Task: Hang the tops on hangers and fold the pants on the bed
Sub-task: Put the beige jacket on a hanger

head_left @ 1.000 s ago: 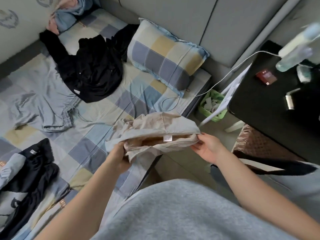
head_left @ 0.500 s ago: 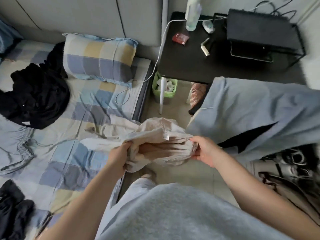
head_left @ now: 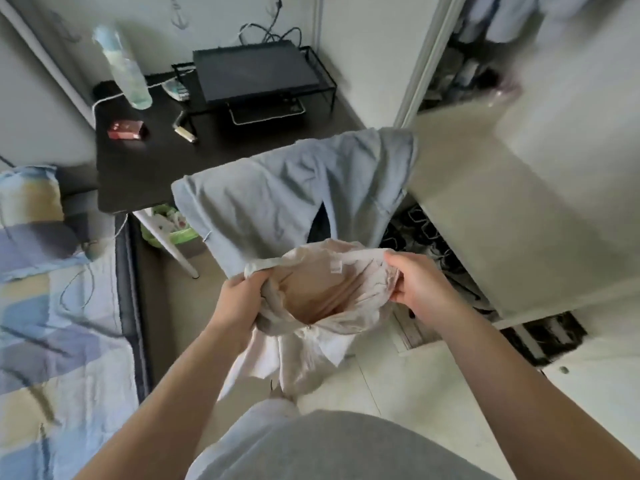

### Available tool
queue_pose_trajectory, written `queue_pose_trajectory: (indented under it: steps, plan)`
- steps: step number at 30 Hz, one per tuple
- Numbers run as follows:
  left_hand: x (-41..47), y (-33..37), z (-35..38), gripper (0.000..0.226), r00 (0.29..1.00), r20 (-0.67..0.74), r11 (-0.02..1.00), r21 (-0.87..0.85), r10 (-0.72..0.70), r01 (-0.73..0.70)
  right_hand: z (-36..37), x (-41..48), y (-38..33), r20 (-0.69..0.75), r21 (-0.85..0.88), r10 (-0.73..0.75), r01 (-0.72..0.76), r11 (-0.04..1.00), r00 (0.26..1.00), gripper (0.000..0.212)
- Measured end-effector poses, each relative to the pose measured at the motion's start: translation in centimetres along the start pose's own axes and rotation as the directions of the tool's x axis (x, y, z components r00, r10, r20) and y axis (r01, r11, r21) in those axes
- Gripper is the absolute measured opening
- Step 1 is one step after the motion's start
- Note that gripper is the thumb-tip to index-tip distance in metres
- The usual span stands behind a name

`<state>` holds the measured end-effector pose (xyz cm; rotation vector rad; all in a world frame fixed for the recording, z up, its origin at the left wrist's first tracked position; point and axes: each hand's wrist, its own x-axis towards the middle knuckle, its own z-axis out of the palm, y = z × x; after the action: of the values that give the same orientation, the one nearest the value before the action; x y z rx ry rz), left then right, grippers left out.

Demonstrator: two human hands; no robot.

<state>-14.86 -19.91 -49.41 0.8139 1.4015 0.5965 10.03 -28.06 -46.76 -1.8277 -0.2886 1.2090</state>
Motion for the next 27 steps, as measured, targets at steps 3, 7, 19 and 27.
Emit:
queue_pose_trajectory:
  steps: [3,7,19,27]
  plan:
    - [1.6,4.1,5.1,0.029,0.991,0.12,0.998,0.017,0.054,-0.057,-3.1,0.7,-4.2,-0.123,0.008,-0.074,0.076,0.997,0.99,0.023]
    - [3.0,11.1,12.2,0.031,0.926,0.352,0.989,-0.004,0.138,-0.145,-8.0,1.5,-10.1,-0.236,-0.002,-0.269,0.276,0.961,0.934,0.031]
    - [0.2,35.8,33.4,0.019,0.481,0.8,0.878,-0.114,0.358,-0.464,-20.5,-2.8,-31.1,-0.636,-0.217,-0.566,0.582,0.784,0.525,0.036]
    - [-7.3,50.0,41.2,0.03,0.242,0.833,0.739,-0.26,0.497,-0.622,-26.4,-8.3,-45.4,-0.667,-0.465,-0.692,0.57,0.677,0.278,0.01]
